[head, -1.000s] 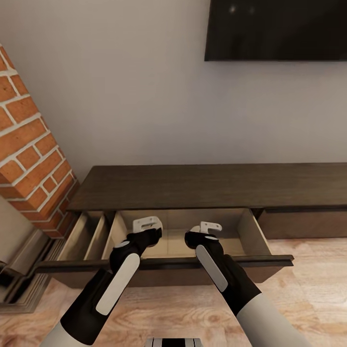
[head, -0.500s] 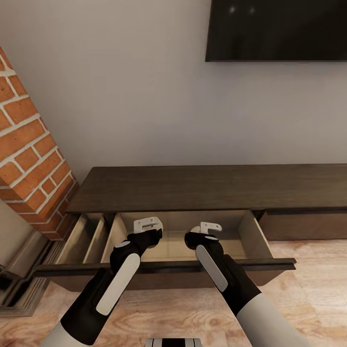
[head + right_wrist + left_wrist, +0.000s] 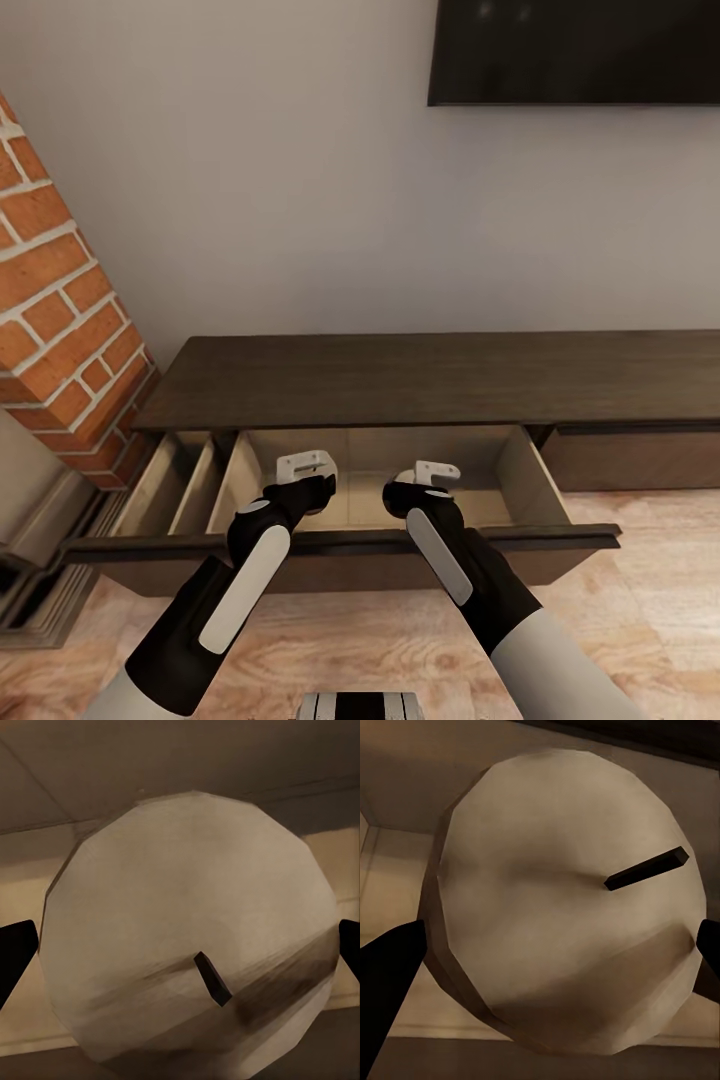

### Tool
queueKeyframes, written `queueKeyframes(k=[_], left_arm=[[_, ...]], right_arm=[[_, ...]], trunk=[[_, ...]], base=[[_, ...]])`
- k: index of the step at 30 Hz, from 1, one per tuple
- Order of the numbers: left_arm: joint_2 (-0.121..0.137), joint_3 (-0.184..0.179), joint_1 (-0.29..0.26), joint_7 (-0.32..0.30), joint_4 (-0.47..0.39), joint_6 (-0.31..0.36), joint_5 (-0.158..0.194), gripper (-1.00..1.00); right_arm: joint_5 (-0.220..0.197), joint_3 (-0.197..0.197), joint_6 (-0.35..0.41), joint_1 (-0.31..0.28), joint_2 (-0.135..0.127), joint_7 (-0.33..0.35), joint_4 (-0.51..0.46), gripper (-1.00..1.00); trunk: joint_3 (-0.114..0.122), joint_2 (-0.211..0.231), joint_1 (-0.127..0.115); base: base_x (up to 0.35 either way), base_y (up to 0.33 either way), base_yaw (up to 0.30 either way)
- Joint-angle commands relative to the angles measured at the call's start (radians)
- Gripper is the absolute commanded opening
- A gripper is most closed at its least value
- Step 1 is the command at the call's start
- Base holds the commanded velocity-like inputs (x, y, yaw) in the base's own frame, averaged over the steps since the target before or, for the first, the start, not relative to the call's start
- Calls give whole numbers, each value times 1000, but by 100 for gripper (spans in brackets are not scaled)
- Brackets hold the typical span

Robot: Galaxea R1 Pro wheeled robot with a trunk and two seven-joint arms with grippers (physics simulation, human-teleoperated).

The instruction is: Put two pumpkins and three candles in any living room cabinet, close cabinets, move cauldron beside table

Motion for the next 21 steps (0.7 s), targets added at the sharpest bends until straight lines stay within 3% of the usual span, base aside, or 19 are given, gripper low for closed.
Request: queueKeyframes(k=[1,8,21], left_arm=[[0,-1,-1,10,-1,0,8,-100],[0,-1,-1,10,-1,0,8,-100],[0,-1,0,10,-1,0,10,-100]], right_arm=[[-7,2,1,-1,0,-9,-1,-100],[-7,2,1,-1,0,-9,-1,-100],[-6,2,1,-1,0,-10,-1,-100]], trunk=[[-5,-1,0],[-24,-2,2],[-24,-2,2]], base=[[0,0,0],[0,0,0],[0,0,0]])
